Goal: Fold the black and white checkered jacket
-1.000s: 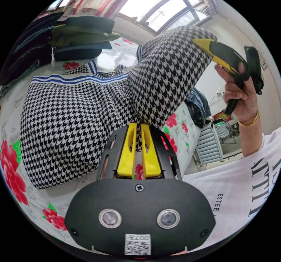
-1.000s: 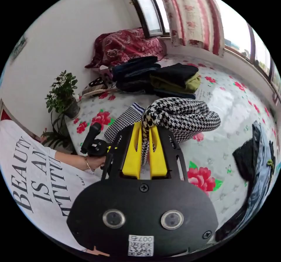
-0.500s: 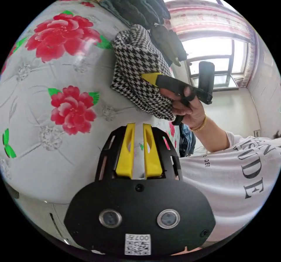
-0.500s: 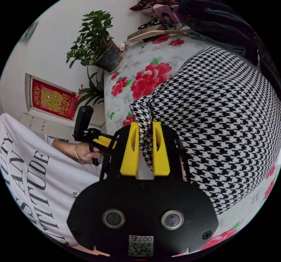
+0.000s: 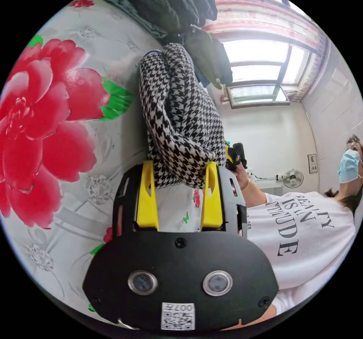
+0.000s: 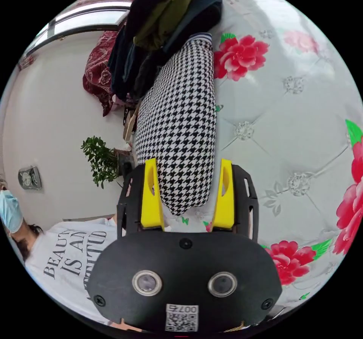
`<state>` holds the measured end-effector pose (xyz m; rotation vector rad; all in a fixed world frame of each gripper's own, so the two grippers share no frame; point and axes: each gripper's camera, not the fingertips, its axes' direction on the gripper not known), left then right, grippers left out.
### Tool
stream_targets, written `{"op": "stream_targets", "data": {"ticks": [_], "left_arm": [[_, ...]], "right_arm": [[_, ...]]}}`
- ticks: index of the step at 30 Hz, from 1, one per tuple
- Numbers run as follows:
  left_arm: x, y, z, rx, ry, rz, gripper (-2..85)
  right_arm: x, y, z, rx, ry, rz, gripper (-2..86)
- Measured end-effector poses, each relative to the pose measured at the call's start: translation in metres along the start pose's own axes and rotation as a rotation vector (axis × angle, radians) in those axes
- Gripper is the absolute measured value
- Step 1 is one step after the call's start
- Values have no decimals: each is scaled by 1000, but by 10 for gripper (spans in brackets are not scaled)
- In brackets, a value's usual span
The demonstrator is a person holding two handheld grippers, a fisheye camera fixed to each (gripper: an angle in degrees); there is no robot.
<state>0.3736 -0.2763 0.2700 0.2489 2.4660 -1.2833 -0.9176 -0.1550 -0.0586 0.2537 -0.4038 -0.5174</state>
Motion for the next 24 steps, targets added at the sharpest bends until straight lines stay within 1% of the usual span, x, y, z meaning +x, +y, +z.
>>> {"op": "stream_targets", "data": {"ticks": [1, 3, 4, 6, 9, 11, 13, 14, 16, 18, 20, 22, 23, 24], "left_arm": [[5, -9, 13, -41, -43, 24, 166], [16, -18, 24, -85, -108, 64, 161], [21, -21, 30, -107, -123, 71, 157], [29, -24, 43, -133, -135, 80, 151], [52, -30, 82, -246, -174, 128, 145], [67, -34, 116, -324, -166, 158, 144], [89, -41, 170, -405, -150, 199, 146], [95, -43, 184, -420, -148, 210, 147], [120, -60, 243, -463, -150, 248, 150], [138, -84, 286, -472, -157, 282, 151], [154, -116, 326, -462, -159, 291, 153], [174, -171, 376, -414, -197, 312, 157], [179, -186, 388, -396, -212, 321, 159], [188, -218, 411, -360, -233, 334, 163]], "right_arm": [[17, 6, 16, -32, -125, 35, 152], [37, 22, 17, 41, -216, 69, 144], [43, 29, 18, 45, -240, 60, 140], [45, 42, 15, 53, -239, 38, 136], [55, 76, -3, 102, -215, 56, 131], [70, 106, -24, 168, -210, 98, 130], [90, 144, -55, 260, -187, 158, 128], [94, 152, -63, 286, -179, 175, 128], [111, 168, -93, 398, -143, 221, 125], [124, 158, -115, 491, -126, 233, 123], [136, 129, -136, 579, -103, 226, 123], [145, 65, -162, 677, -50, 190, 124], [147, 46, -168, 701, -41, 184, 124], [151, 4, -180, 747, -25, 183, 126]]}}
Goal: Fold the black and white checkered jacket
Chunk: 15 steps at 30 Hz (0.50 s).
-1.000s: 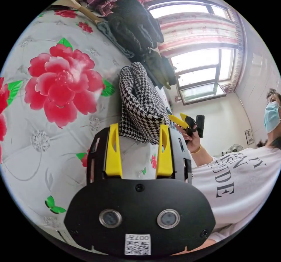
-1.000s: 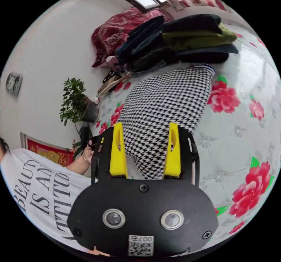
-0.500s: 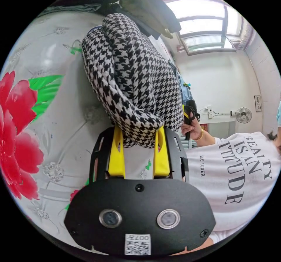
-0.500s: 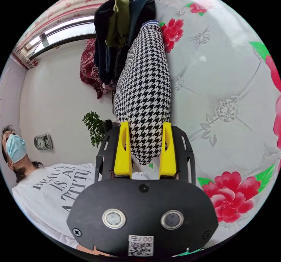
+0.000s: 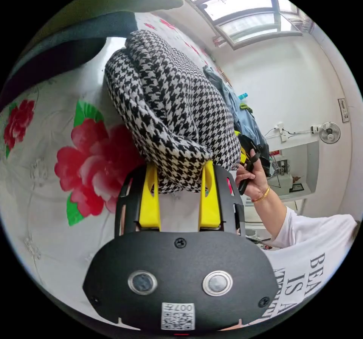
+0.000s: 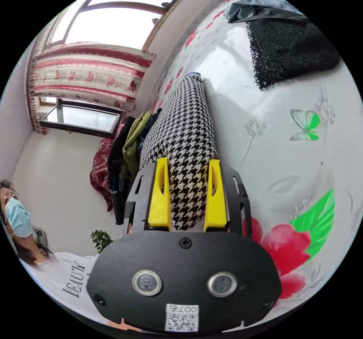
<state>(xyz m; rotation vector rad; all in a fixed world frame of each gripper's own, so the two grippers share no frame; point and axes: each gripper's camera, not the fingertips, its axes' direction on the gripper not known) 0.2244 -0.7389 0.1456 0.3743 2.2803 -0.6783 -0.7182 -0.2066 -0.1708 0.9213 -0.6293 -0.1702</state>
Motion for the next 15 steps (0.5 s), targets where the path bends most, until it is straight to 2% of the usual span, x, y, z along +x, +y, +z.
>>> {"op": "stream_targets", "data": {"ticks": [4, 6, 11, 13, 15], "left_arm": [[2, -106, 3, 113, -114, 4, 161], [17, -116, -7, 173, -204, 64, 151], [50, -45, -7, 139, -478, 169, 131], [56, 21, 0, 65, -549, 140, 120], [62, 71, 4, -16, -571, 89, 107]], "right_arm": [[-28, -122, 84, 104, 62, -36, 134], [-43, -154, 112, 96, 71, -54, 137], [-59, -149, 123, 114, 2, -78, 134], [-61, -99, 96, 122, -23, -97, 128], [-65, -50, 78, 48, 65, -131, 123]]}}
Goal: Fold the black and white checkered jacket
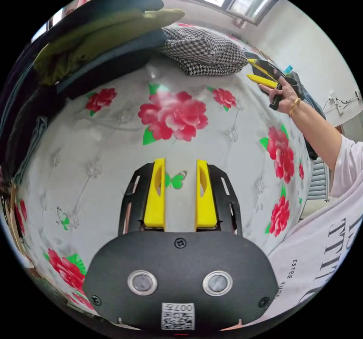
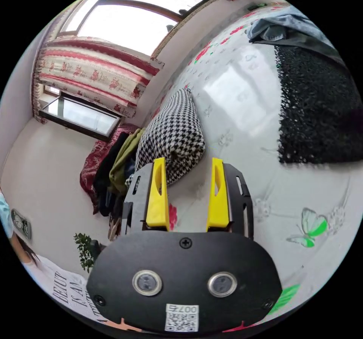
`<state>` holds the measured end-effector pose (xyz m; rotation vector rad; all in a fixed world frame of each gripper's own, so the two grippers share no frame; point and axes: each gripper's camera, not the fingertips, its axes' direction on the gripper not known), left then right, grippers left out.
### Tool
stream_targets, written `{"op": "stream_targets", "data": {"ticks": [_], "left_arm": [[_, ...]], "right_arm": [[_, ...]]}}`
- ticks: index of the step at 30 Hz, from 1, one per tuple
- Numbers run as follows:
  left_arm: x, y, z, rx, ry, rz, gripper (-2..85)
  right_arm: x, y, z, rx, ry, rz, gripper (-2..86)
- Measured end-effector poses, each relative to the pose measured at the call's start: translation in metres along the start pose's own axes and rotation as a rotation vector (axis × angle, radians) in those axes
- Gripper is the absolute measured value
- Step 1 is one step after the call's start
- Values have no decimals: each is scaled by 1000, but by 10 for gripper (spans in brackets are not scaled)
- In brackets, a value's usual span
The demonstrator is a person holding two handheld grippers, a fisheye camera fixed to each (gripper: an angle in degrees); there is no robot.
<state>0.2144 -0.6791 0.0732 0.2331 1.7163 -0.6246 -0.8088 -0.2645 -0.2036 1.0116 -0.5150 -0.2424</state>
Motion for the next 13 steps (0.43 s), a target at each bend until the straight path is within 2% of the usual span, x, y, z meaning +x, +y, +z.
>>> {"op": "stream_targets", "data": {"ticks": [3, 5, 7, 10, 13], "left_arm": [[31, 65, -18, -92, -37, -17, 98], [54, 90, -28, -158, -43, 8, 93], [87, 112, -41, -207, -78, 82, 80], [126, 132, -39, -289, -148, 178, 58], [148, 144, -25, -363, -108, 184, 66]], "right_arm": [[-27, 101, -36, -202, 211, -119, 114], [-56, 165, -64, -270, 322, -226, 108], [-94, 238, -88, -419, 514, -328, 103], [-130, 313, -95, -593, 625, -416, 101], [-163, 361, -86, -578, 722, -502, 99]]}}
